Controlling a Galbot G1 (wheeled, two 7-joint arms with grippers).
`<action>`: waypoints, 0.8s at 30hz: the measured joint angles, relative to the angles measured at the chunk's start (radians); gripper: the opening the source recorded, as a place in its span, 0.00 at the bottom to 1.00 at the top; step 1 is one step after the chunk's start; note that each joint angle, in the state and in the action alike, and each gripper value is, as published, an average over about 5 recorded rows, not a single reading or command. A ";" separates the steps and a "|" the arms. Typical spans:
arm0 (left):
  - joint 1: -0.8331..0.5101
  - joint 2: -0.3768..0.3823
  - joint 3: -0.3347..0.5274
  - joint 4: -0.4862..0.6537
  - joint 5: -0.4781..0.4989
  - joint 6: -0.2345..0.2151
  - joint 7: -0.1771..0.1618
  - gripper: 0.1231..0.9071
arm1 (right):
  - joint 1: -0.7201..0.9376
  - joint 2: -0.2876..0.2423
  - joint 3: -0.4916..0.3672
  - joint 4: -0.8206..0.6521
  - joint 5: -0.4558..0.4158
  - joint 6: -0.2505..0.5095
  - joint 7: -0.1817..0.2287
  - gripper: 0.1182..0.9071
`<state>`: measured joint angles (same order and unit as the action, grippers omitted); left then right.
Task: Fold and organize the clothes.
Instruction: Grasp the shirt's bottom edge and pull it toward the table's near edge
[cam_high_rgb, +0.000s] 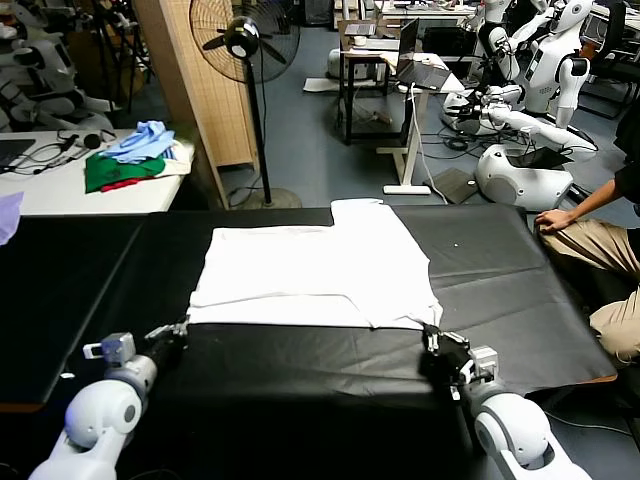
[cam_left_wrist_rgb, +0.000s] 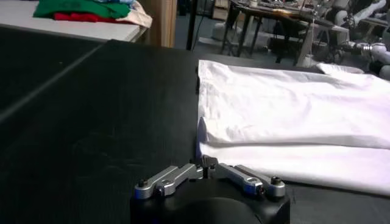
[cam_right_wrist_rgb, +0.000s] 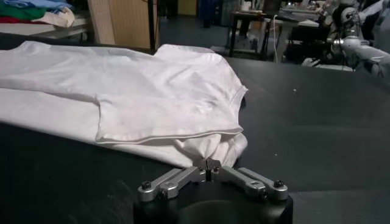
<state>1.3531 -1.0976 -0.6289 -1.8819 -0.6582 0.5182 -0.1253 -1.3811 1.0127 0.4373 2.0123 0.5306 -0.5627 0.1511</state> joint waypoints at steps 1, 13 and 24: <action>0.008 0.003 -0.005 -0.011 -0.004 0.003 -0.010 0.00 | -0.009 -0.007 0.006 0.015 0.009 -0.016 0.005 0.01; 0.269 0.029 -0.086 -0.298 -0.012 0.055 -0.034 0.00 | -0.144 -0.082 0.101 0.194 0.054 -0.174 0.054 0.01; 0.473 -0.002 -0.141 -0.436 0.019 0.096 -0.087 0.04 | -0.221 -0.080 0.136 0.273 0.057 -0.174 0.076 0.31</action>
<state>1.8258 -1.0997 -0.7702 -2.3175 -0.6391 0.6145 -0.2122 -1.6025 0.9325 0.5735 2.2852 0.5873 -0.7371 0.2266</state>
